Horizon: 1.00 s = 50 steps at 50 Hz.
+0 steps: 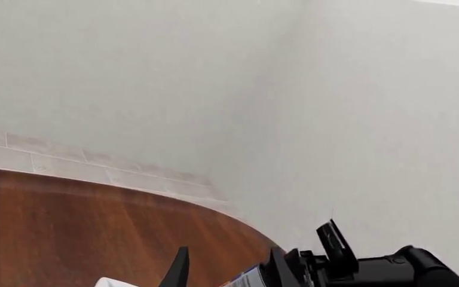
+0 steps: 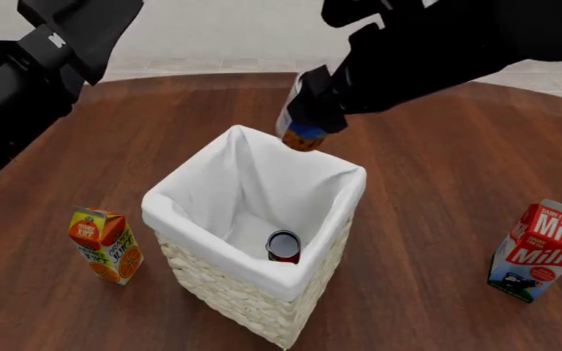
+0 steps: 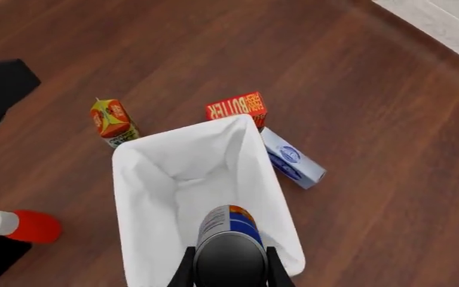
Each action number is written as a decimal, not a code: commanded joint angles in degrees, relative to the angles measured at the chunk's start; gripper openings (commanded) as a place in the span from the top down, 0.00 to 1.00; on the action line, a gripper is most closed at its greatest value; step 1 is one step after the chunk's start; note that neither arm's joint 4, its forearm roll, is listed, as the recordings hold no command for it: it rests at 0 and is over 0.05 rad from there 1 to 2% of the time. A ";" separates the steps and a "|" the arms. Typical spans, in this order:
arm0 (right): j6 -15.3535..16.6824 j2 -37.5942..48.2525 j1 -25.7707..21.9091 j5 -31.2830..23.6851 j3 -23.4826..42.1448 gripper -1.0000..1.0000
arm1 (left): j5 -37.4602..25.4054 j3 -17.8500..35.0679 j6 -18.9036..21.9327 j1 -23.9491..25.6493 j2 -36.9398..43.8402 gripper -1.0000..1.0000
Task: Pick up the alphabet soup and the tomato sauce, and put them in the basket.
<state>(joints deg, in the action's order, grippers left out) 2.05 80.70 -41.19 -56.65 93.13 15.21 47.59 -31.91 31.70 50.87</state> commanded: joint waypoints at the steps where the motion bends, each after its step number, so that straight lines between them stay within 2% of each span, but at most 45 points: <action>1: -1.27 -0.17 -1.98 1.20 -1.04 1.00 | 0.23 -0.12 -0.08 -0.06 0.05 0.00; 50: -2.63 3.30 -6.55 7.33 -7.36 1.00 | 1.43 -0.15 -0.46 0.48 0.95 0.00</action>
<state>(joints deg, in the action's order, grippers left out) 0.81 83.80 -46.95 -50.59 86.46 16.47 47.38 -32.32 31.92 51.70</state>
